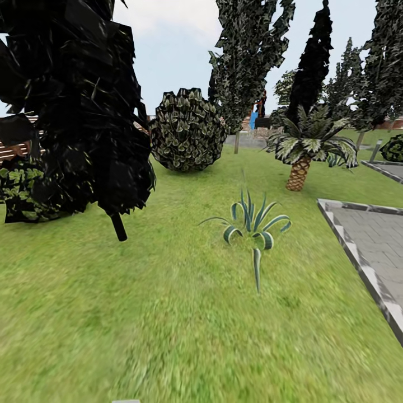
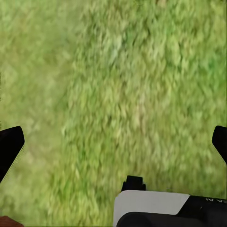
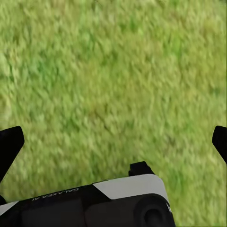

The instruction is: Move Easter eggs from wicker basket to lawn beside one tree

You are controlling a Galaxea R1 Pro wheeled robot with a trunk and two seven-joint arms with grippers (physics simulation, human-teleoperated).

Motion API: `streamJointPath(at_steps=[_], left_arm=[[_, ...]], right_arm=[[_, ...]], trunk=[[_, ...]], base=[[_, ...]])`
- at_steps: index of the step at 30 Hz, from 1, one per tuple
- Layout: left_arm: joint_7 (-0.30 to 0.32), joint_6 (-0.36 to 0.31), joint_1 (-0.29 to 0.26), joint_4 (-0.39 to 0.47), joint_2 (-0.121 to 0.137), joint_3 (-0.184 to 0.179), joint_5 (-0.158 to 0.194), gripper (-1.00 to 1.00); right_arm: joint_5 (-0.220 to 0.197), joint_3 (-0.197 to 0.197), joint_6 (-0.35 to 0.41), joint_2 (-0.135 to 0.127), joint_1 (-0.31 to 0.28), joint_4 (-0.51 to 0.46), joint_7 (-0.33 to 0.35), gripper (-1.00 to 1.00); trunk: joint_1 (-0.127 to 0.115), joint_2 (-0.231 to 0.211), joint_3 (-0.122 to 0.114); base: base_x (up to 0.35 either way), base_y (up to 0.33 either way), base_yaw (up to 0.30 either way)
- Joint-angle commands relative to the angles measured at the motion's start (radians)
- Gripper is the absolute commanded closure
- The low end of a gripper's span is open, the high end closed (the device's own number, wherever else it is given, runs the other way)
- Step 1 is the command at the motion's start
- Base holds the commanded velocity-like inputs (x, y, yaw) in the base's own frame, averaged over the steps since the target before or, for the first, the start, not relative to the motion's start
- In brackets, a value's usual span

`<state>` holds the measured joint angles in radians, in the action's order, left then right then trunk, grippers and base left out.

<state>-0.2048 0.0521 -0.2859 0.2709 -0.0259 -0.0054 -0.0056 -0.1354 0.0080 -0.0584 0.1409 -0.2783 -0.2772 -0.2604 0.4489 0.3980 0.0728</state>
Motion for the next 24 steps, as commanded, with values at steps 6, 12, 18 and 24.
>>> streamJointPath(at_steps=[6, 12, 18, 24], left_arm=[[-0.003, 0.003, -0.001, -0.001, 0.000, -0.001, 0.000, -1.00], [-0.003, 0.003, -0.001, -0.001, 0.000, -0.001, 0.000, -1.00], [-0.004, 0.003, -0.001, -0.001, 0.000, -0.001, 0.000, -1.00], [-0.003, 0.004, -0.001, -0.001, 0.000, -0.001, -0.003, -1.00]], right_arm=[[-0.011, 0.001, -0.006, 0.000, -0.001, 0.000, -0.002, -1.00], [-0.011, 0.001, -0.006, 0.000, -0.001, 0.001, -0.002, -1.00], [-0.011, 0.001, -0.006, 0.000, -0.001, 0.001, -0.002, -1.00], [-0.011, 0.001, -0.006, 0.000, -0.001, 0.001, -0.002, -1.00]], trunk=[[0.001, 0.002, 0.002], [0.001, 0.002, 0.002], [0.001, 0.002, 0.004], [0.001, 0.002, 0.006]], base=[[0.322, 0.113, 0.000], [0.302, 0.145, 0.000], [0.295, 0.158, -0.024], [0.293, 0.157, -0.160]])
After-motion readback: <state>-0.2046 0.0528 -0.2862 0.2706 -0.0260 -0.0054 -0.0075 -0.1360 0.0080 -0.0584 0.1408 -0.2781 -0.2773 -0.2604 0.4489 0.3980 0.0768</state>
